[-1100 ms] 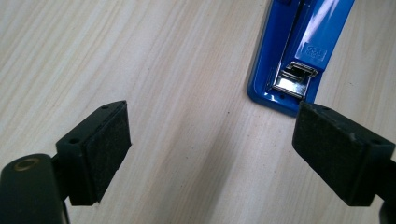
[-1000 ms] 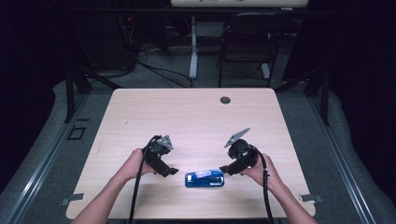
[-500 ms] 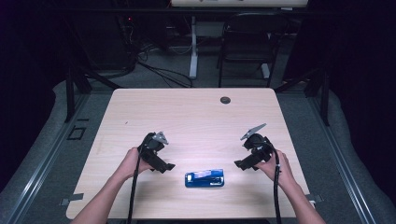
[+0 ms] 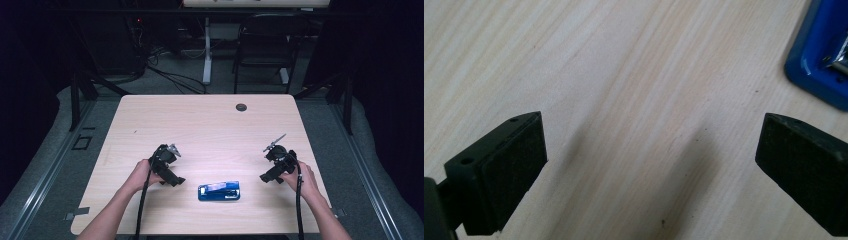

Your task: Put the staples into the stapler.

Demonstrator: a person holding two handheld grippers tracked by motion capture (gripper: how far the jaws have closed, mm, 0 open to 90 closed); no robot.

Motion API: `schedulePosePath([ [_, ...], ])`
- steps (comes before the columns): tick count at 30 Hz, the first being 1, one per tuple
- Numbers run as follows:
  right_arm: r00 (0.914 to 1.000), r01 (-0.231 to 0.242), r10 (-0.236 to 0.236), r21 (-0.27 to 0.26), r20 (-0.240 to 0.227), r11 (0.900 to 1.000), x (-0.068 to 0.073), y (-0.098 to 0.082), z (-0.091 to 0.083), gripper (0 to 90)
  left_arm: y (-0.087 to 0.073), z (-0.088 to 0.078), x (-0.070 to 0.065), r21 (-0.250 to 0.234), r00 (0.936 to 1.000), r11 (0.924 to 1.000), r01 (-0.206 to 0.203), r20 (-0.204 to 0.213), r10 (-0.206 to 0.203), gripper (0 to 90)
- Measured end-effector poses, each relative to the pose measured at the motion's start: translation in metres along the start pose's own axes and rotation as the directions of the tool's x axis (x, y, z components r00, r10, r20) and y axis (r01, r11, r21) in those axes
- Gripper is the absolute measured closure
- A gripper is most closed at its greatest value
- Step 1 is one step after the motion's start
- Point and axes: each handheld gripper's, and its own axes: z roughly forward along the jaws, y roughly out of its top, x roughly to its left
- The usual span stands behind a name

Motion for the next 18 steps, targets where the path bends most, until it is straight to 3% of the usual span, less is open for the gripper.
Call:
schedulePosePath([
  [2, 0.9999, 0.008, -0.008, 0.018, 0.009, 1.0, -0.002, 0.0, 0.002, 0.0, 0.0, 0.001, 0.001, 0.003, 1.0, 1.0, 0.0, 0.001, 0.0, 0.0],
  [4, 0.9994, -0.033, 0.032, -0.021, -0.008, 0.999, 0.0, -0.001, 0.009, 0.0, 0.0, 0.004, 0.001, 0.01, 1.0, 0.9999, -0.001, 0.007, 0.001, 0.0],
  [5, 0.9997, -0.025, 0.025, -0.001, -0.005, 1.0, -0.001, -0.001, 0.01, 0.0, 0.0, 0.006, 0.001, 0.02, 1.0, 0.9998, -0.009, 0.003, 0.009, 0.0],
  [6, 0.9994, 0.033, -0.033, 0.078, 0.005, 0.996, -0.004, 0.002, 0.008, 0.0, 0.0, 0.007, 0.001, 0.037, 0.9998, 0.9992, -0.018, -0.002, 0.018, 0.0],
  [7, 0.9999, 0.009, -0.01, 0.054, 0.007, 0.998, -0.003, 0.001, 0.013, 0.0, 0.001, 0.008, 0.0, 0.055, 0.9997, 0.9983, -0.021, -0.012, 0.021, 0.0],
  [11, 0.9993, 0.029, -0.031, 0.097, 0.018, 0.995, -0.005, 0.001, 0.017, 0.0, 0.001, 0.01, 0.0, 0.059, 0.9996, 0.9981, -0.021, -0.017, 0.022, 0.0],
  [13, 0.9998, -0.02, 0.02, 0.046, 0.008, 0.999, -0.004, -0.002, 0.02, 0.0, 0.001, 0.011, 0.0, 0.069, 0.9996, 0.9973, -0.023, -0.015, 0.024, 0.0],
  [14, 0.9999, 0.006, -0.007, 0.086, 0.01, 0.996, -0.006, -0.001, 0.018, 0.0, 0.001, 0.011, 0.0, 0.072, 0.9996, 0.9971, -0.023, -0.015, 0.024, 0.0],
  [15, 0.9999, -0.008, 0.007, 0.071, 0.012, 0.997, -0.005, -0.002, 0.02, 0.0, 0.002, 0.012, 0.0, 0.08, 0.9995, 0.9965, -0.023, -0.018, 0.025, 0.0],
  [17, 0.9996, 0.014, -0.016, 0.109, 0.021, 0.994, -0.007, -0.002, 0.02, 0.0, 0.001, 0.012, 0.0, 0.083, 0.9995, 0.9963, -0.023, -0.018, 0.024, 0.0],
  [18, 0.9998, 0.0, -0.002, 0.097, 0.019, 0.995, -0.006, -0.002, 0.022, 0.0, 0.001, 0.012, 0.0, 0.085, 0.9995, 0.9961, -0.022, -0.019, 0.023, 0.0],
])
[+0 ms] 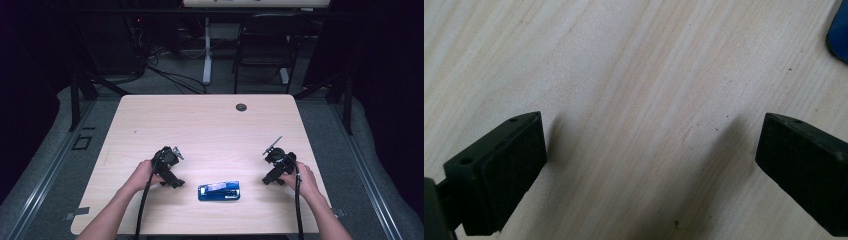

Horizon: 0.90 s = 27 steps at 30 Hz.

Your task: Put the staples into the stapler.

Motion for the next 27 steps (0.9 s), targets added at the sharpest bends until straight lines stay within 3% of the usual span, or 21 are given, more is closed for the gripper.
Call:
schedulePosePath([
  [4, 0.9994, 0.034, -0.034, 0.052, -0.005, 0.998, -0.002, 0.002, -0.001, 0.0, 0.001, 0.0, 0.0, 0.005, 1.0, 1.0, -0.003, -0.003, 0.003, 0.0],
  [10, 1.0, -0.003, 0.003, 0.016, -0.008, 1.0, 0.0, 0.0, 0.002, 0.0, 0.001, 0.001, -0.001, 0.006, 1.0, 1.0, -0.006, -0.002, 0.006, 0.0],
  [14, 0.9997, 0.022, -0.022, 0.045, -0.008, 0.999, -0.002, 0.001, 0.0, 0.0, 0.001, 0.0, -0.001, 0.004, 1.0, 1.0, -0.005, -0.005, 0.005, 0.0],
  [16, 0.9998, -0.012, 0.013, 0.003, -0.012, 1.0, 0.001, -0.001, 0.003, 0.0, 0.001, 0.0, -0.001, 0.002, 1.0, 1.0, -0.004, -0.004, 0.004, 0.0],
  [19, 0.9999, 0.016, -0.015, 0.026, -0.007, 1.0, -0.001, 0.001, -0.002, 0.0, 0.001, -0.001, 0.0, -0.005, 1.0, 1.0, -0.005, -0.007, 0.005, 0.0],
  [24, 0.9999, 0.004, -0.004, -0.002, -0.01, 1.0, 0.0, 0.002, -0.007, 0.0, 0.0, -0.002, 0.0, -0.017, 1.0, 0.9999, -0.001, -0.006, 0.001, 0.0],
  [25, 0.9997, 0.02, -0.02, 0.014, -0.014, 1.0, 0.0, 0.003, -0.009, 0.0, 0.0, -0.003, 0.0, -0.021, 0.9999, 0.9998, 0.001, -0.011, -0.001, 0.0],
  [27, 0.9999, -0.005, 0.005, -0.021, -0.012, 1.0, 0.003, 0.002, -0.007, 0.0, -0.001, -0.006, 0.0, -0.031, 0.9998, 0.9995, 0.005, -0.019, -0.006, 0.0],
])
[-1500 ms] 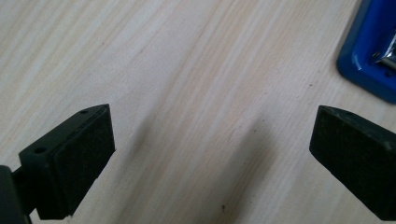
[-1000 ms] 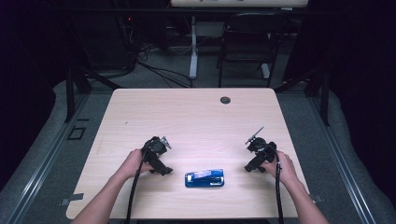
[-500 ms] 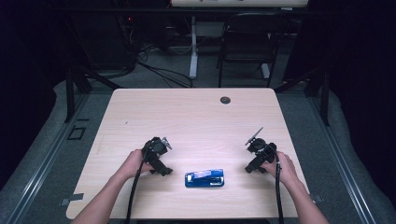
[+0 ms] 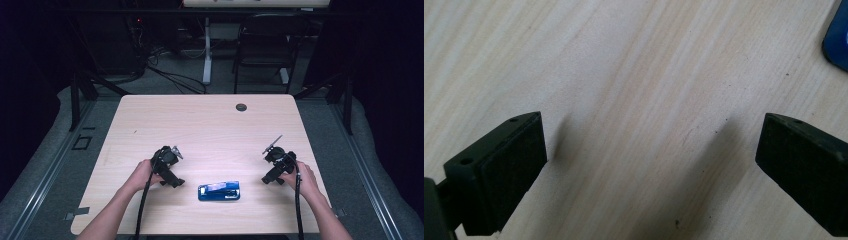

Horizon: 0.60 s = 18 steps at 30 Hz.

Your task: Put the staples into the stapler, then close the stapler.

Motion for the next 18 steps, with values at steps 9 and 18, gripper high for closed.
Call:
schedulePosePath([
  [9, 0.9996, 0.029, -0.029, 0.037, 0.002, 0.999, 0.0004, 0.004, -0.003, 0.0, -0.0014, -0.0017, 0.001, -0.018, 1.0, 0.9998, 0.007, 0.002, -0.007, 0.0],
  [18, 0.9997, 0.025, -0.025, 0.023, -0.006, 0.999, 0.005, 0.005, -0.0023, 0.0, -0.0039, -0.0052, -0.0003, -0.03, 0.9999, 0.9995, 0.01, -0.001, -0.01, 0.0],
])
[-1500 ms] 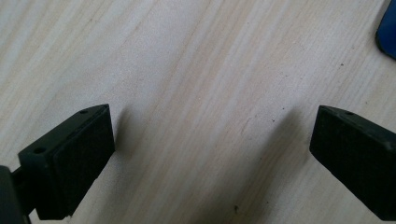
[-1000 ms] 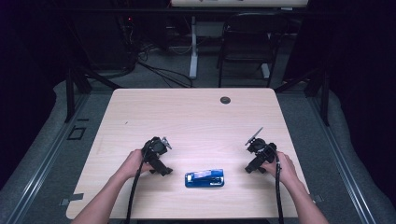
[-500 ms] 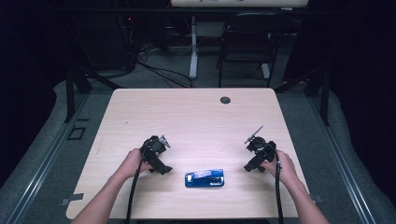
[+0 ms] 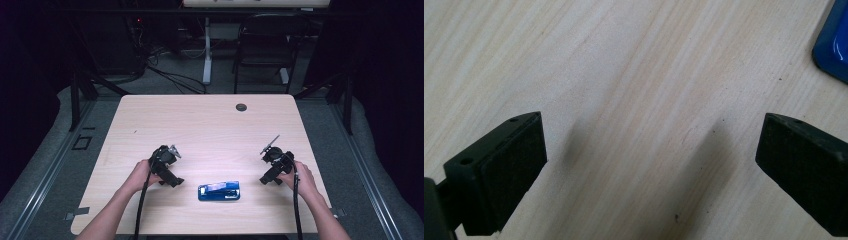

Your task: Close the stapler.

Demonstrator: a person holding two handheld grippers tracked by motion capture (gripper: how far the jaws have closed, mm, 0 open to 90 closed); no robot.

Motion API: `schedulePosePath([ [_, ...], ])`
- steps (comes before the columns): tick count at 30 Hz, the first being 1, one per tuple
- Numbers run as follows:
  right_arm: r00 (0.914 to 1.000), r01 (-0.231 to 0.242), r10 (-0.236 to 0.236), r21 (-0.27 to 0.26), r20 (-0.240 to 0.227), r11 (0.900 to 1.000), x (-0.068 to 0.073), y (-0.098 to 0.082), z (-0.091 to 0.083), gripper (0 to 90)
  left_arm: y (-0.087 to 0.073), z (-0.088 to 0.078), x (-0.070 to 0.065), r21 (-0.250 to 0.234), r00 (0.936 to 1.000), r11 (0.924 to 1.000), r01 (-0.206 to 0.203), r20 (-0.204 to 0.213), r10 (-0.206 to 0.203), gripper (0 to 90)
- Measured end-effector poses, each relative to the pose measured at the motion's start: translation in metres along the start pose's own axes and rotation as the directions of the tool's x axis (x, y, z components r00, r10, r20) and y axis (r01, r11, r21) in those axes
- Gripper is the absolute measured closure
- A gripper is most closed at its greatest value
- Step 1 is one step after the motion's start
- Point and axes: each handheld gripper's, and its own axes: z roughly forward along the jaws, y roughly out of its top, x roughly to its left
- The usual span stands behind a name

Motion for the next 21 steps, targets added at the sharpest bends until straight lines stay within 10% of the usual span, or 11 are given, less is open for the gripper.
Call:
schedulePosePath([
  [21, 0.9994, 0.035, -0.035, 0.02, -0.005, 0.999, -0.0031, 0.0045, -0.0012, 0.0, 0.0001, 0.0038, 0.0013, 0.018, 1.0, 0.9998, 0.0, -0.001, 0.0, 0.0],
])
